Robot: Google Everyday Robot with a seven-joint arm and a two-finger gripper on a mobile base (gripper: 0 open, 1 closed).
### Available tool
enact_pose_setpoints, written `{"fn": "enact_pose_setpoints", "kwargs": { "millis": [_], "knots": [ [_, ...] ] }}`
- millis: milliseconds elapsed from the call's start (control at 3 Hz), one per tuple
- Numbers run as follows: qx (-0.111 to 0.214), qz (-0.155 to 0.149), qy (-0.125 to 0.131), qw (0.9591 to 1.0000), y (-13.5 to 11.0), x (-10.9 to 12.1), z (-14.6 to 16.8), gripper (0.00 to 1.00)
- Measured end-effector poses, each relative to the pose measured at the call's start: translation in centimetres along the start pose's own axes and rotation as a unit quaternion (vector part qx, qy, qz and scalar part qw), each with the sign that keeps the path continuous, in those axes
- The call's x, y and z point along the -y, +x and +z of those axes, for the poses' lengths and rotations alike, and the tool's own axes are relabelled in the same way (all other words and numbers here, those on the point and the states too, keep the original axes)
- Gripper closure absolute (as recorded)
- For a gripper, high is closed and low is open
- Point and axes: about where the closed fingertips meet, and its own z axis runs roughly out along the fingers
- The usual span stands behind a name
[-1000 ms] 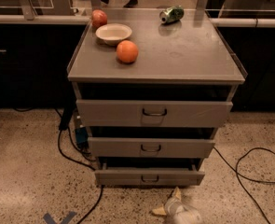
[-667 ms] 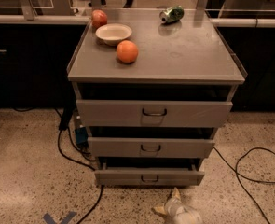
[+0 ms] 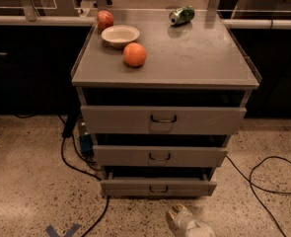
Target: Close bottom drawer
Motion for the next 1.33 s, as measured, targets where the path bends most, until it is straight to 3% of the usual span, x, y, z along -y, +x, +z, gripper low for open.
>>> {"fn": "enact_pose_setpoints", "kwargs": {
  "millis": [333, 667, 1333],
  "knots": [
    [0.005, -0.009, 0.013, 0.9999, -1.1, 0.6, -1.4, 0.85],
    [0.015, -0.029, 0.031, 0.999, -3.0, 1.5, -3.4, 1.0],
    [0.029, -0.066, 0.053, 0.996, -5.4, 3.0, -3.9, 1.0]
  ]
}}
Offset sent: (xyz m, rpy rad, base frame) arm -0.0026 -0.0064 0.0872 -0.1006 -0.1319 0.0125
